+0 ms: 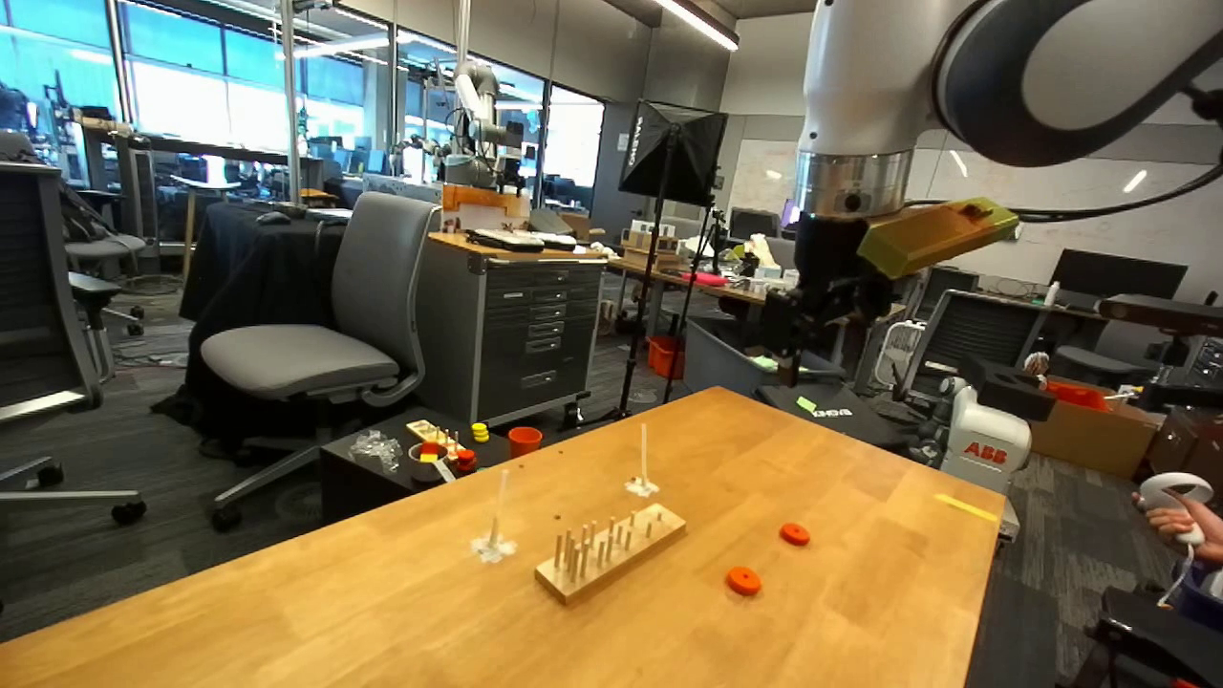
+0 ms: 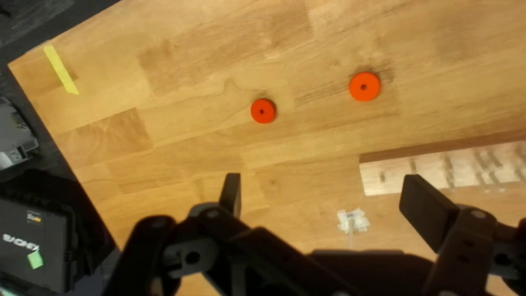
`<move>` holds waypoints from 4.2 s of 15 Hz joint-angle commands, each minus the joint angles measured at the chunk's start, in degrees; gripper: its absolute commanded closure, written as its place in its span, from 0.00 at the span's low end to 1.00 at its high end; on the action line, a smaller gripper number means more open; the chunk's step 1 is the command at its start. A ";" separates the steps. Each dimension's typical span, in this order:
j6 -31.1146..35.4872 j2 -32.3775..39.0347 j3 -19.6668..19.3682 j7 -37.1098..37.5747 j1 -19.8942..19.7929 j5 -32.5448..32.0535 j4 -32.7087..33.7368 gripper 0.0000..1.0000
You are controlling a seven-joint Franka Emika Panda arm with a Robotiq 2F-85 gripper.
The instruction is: Pick up an orange disk and place it on a rod on the wooden base
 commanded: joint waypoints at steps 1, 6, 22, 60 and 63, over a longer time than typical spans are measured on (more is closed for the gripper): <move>-3.34 4.03 -1.34 -12.55 2.01 6.85 5.27 0.00; -3.17 4.16 -2.76 -16.10 3.37 7.90 4.34 0.00; 2.57 17.85 -4.69 -20.13 3.58 20.78 10.79 0.00; 3.37 40.34 -11.86 -17.50 5.60 21.86 22.10 0.00; 3.47 40.26 -11.84 -17.79 5.50 21.83 22.08 0.26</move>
